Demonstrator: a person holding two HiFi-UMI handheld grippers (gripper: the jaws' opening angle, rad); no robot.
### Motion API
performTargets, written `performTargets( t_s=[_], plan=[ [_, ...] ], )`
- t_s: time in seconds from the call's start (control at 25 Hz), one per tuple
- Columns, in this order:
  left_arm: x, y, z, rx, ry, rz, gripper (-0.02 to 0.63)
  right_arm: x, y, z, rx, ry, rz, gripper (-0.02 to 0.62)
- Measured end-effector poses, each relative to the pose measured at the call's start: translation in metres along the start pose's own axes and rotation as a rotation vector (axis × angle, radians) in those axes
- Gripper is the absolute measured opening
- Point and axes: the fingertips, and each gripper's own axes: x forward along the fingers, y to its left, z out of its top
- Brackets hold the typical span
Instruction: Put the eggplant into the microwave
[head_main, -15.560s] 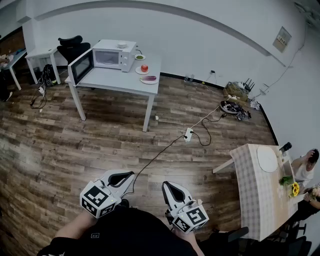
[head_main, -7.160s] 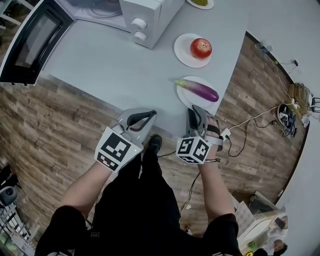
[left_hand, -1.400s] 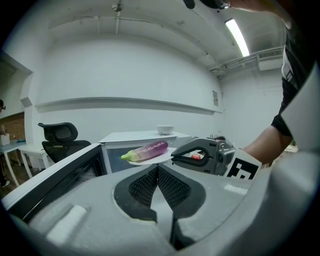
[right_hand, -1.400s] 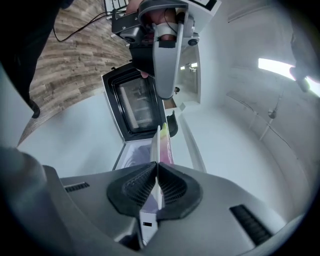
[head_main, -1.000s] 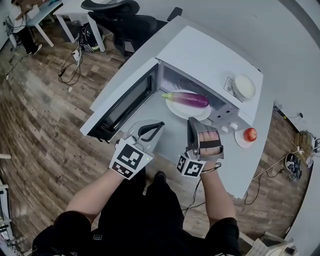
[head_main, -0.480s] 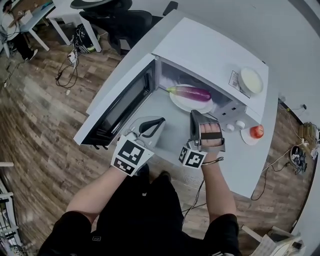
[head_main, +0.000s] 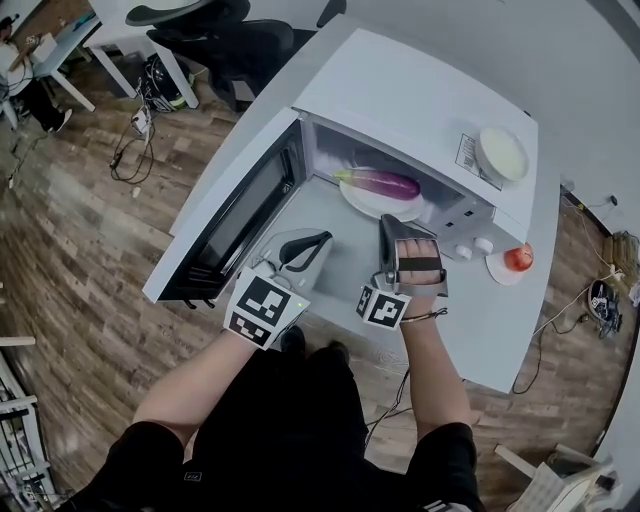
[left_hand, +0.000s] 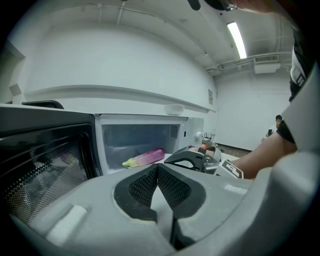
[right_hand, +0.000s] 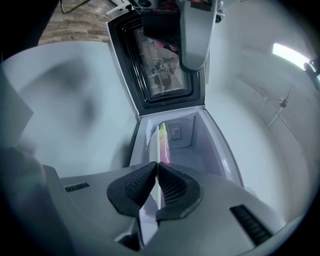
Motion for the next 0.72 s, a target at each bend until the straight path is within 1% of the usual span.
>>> performTargets(
  t_s=[0.36, 0.56, 0.72],
  plan=[
    [0.01, 0.002, -0.001, 0.002, 0.02, -0.009, 0.009, 0.016, 0.009, -0.01, 0.011, 0.029, 0.037, 0.028],
    [0.011, 0.005, 0.001, 0.001, 0.056, -0.015, 0.009, 0.026, 0.015, -0.008, 0.052, 0.049, 0.12, 0.026],
    [0.011, 0.005, 0.006, 0.004, 0.073, -0.029, 0.009, 0.033, 0.019, 0.0, 0.085, 0.044, 0.185, 0.026]
  ],
)
